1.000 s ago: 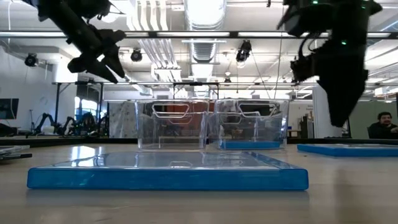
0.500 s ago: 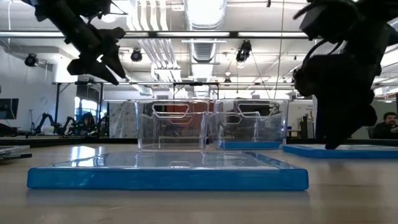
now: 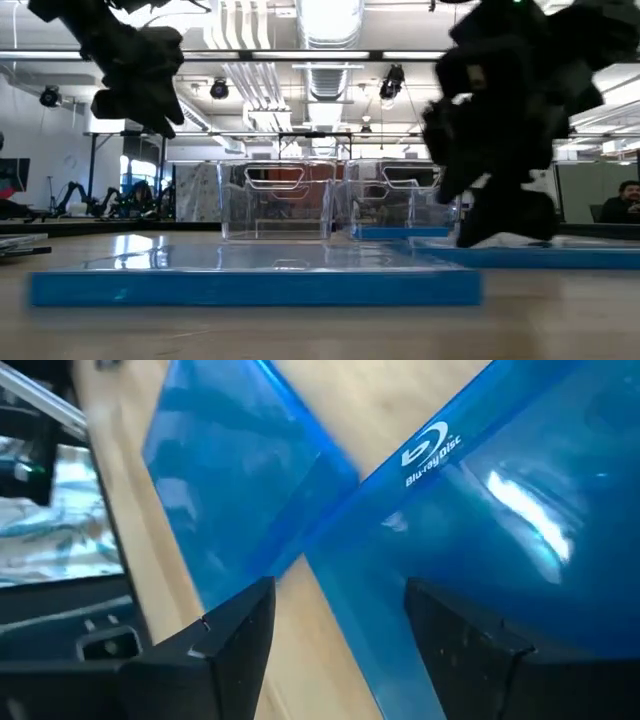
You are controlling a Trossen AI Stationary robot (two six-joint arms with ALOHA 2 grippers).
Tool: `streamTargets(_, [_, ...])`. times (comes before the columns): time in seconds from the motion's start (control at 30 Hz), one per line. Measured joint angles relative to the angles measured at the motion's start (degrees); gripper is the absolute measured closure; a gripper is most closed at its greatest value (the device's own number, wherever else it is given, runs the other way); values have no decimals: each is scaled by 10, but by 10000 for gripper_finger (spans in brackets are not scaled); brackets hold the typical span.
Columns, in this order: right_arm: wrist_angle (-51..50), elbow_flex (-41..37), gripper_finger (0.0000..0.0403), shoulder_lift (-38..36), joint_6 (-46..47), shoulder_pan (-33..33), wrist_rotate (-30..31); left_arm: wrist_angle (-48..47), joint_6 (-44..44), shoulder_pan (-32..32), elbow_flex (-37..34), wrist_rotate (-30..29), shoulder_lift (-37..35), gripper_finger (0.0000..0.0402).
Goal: Pick & place jewel cases by type
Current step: Put the right blue CD case into the right transparent bin
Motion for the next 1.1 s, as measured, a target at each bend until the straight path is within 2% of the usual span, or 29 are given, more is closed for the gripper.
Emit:
streamTargets(0.13, [-9,70,179,41,-36,0,3,6,-26,-78,0,0,3,255])
streamTargets(0.27, [-51,126,179,42,-106,-10,14,39,-60,-139,-19,-1,14,255])
streamTargets(0.4, [-183,171,179,23,-195,-25,45,103,-118,-169,-51,-3,29,255])
streamTargets(0.57, [-387,211,179,-19,-251,-34,72,166,-130,-179,-66,-7,55,255])
streamTargets(0.67, [-480,204,179,-37,-224,-36,52,232,-121,-178,-74,24,78,255])
streamTargets(0.77, [-546,179,179,-53,-159,-35,22,294,-112,-180,-84,33,109,255])
streamTargets(1.1, [-521,83,179,-114,55,-14,-49,388,-76,-180,-76,39,233,255])
